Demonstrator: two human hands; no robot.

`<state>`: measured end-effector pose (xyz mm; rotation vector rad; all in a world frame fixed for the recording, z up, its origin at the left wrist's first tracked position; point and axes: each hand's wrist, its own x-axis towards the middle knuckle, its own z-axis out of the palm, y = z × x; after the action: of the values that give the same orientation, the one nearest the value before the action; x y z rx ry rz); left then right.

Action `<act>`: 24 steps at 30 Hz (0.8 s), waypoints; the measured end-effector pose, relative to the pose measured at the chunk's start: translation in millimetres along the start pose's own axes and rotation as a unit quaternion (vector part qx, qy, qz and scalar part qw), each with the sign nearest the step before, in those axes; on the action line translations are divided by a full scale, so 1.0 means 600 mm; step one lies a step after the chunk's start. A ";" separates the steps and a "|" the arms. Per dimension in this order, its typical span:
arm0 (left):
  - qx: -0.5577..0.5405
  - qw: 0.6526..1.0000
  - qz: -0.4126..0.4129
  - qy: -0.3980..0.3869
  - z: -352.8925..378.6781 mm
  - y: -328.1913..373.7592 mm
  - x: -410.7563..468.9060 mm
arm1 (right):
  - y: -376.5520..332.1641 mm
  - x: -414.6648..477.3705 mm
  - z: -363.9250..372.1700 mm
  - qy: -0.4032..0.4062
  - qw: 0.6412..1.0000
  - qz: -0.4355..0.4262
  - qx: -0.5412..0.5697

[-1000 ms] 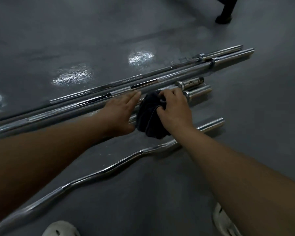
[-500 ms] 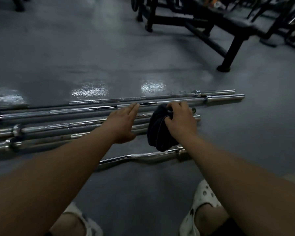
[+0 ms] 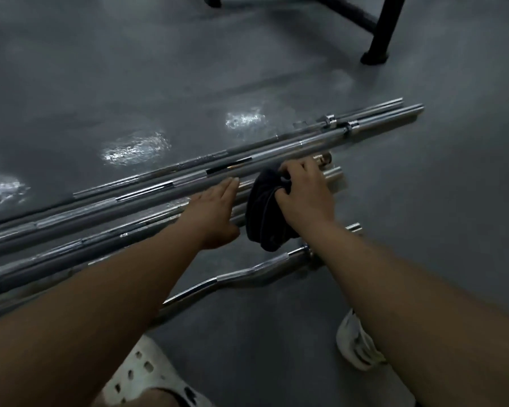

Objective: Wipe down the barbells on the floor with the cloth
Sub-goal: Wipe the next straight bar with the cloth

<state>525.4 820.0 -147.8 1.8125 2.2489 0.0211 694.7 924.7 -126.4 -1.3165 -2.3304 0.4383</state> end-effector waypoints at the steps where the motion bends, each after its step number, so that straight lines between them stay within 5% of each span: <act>1: -0.008 1.000 -0.003 -0.008 0.010 -0.001 0.019 | 0.011 0.011 0.013 -0.009 1.000 0.005 0.003; 16: -0.066 0.989 -0.133 0.001 0.024 0.050 0.109 | 0.137 0.086 0.020 -0.152 0.986 -0.073 0.018; 24: 0.018 0.997 -0.072 -0.016 -0.053 0.068 0.131 | 0.164 0.125 -0.020 -0.124 0.989 -0.040 0.071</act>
<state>542.5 909.7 -124.9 1.6524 2.3658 -0.0746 738.3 1039.7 -146.5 -1.1547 -2.4883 0.7652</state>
